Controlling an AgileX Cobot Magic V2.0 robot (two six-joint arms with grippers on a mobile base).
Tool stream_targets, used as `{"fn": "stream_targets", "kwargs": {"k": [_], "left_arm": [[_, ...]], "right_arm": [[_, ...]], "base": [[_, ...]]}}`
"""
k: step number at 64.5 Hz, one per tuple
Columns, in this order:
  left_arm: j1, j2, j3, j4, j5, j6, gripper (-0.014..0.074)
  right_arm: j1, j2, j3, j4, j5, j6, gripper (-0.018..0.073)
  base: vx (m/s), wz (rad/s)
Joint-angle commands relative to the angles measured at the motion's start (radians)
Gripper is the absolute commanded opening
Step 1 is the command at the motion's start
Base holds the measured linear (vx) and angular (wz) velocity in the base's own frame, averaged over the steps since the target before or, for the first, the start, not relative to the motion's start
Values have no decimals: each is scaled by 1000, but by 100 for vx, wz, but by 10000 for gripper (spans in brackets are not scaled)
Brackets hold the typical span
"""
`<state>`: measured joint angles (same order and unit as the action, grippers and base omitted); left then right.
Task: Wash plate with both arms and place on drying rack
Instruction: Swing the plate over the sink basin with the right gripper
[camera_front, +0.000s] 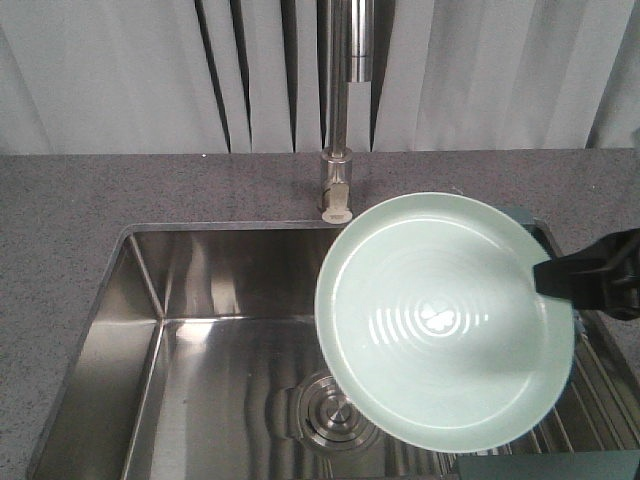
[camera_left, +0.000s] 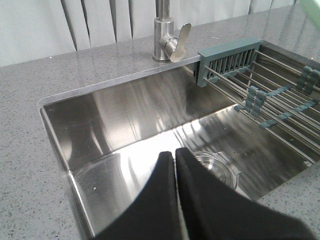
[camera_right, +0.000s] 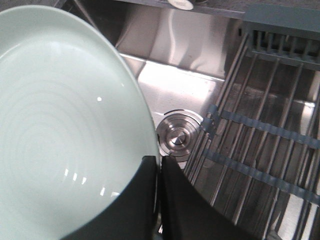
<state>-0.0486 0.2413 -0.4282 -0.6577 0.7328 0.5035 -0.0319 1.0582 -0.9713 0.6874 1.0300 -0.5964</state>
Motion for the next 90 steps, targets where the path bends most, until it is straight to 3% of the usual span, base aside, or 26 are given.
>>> {"fn": "stream_targets", "kwargs": {"k": [1, 11, 24, 35, 44, 54, 60, 66, 72, 82, 90], "left_arm": [[3, 11, -23, -39, -55, -1, -6], [3, 11, -23, -39, -55, -1, -6], [3, 11, -23, -39, -55, -1, -6], [3, 11, -23, -39, -55, -1, -6], [3, 11, -23, -39, -51, -1, -6], [3, 11, -23, -39, -46, -1, -6], [3, 11, -23, -39, -47, -1, -6], [3, 11, -23, -39, -47, -1, -6], [3, 11, -23, -39, -47, -1, -6], [3, 11, -23, -39, -50, -1, -6], [3, 11, -23, -39, -47, -1, -6]], "right_arm": [[102, 43, -34, 15, -137, 24, -1], [280, 151, -34, -62, -297, 115, -1], [389, 285, -54, -101, -493, 211, -1], [402, 394, -143, -113, -535, 219, -1], [368, 430, -162, -251, -614, 267, -1], [294, 405, -162, -374, -487, 351, -1], [287, 365, -161, -423, -375, 358, -1], [290, 318, -159, -404, -277, 367, -1], [331, 281, -159, -339, -267, 371, -1], [447, 330, -159, -285, -383, 414, -1], [467, 417, -171, -285, -524, 451, -1]], "base": [[0, 0], [0, 0], [0, 0], [0, 0], [0, 0], [0, 0], [0, 0], [0, 0], [0, 0], [0, 0], [0, 0]]}}
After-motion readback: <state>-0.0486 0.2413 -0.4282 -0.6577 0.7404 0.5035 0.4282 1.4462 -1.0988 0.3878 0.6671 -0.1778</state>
